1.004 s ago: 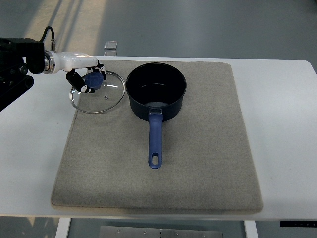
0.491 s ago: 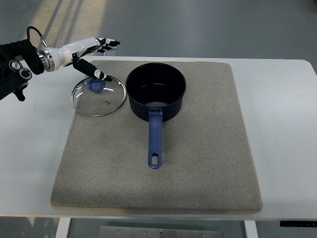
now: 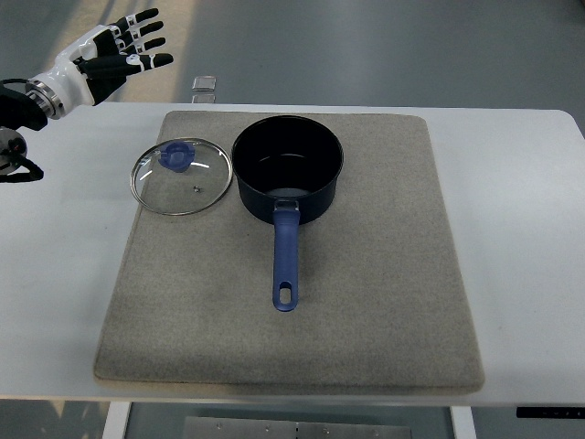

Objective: Open pot lid and place left with left hand

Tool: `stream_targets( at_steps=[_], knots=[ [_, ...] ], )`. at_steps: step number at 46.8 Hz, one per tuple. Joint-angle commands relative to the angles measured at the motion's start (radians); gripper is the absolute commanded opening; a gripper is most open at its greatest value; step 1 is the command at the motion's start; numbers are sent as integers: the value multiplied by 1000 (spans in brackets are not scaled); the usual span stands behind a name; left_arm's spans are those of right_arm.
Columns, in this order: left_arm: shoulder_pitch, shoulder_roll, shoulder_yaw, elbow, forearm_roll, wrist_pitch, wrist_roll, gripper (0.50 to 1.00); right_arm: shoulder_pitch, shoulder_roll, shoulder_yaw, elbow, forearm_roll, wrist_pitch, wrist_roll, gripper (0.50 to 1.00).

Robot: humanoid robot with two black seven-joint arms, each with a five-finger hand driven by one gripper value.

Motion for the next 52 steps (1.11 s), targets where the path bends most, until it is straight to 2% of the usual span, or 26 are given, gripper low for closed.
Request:
stream_targets(
  at_steps=[1,5,14,21,26,30,52],
  knots=[
    [14,-1,-3,52,-93,-115,4,992,0,0,0,0,0,0,0,915],
    [41,1,-41,57,-164,-170,35,992,0,0,0,0,0,0,0,917],
    [107,-10,-242,53,-175,-170,236,992,-1,0,0,0,0,0,0,915],
    [143,-13,-339,49,-202,-170,340,992,0,0,0,0,0,0,0,915],
    [150,-13,-344,50,-259,-170,392,992,0,0,0,1,0,0,0,917],
    [161,-14,-342,50,-297,-170,414,992,0,0,0,0,0,0,0,915],
    [169,-44,-342,64,-325,-170,414,992,0,0,0,1,0,0,0,915]
  ],
)
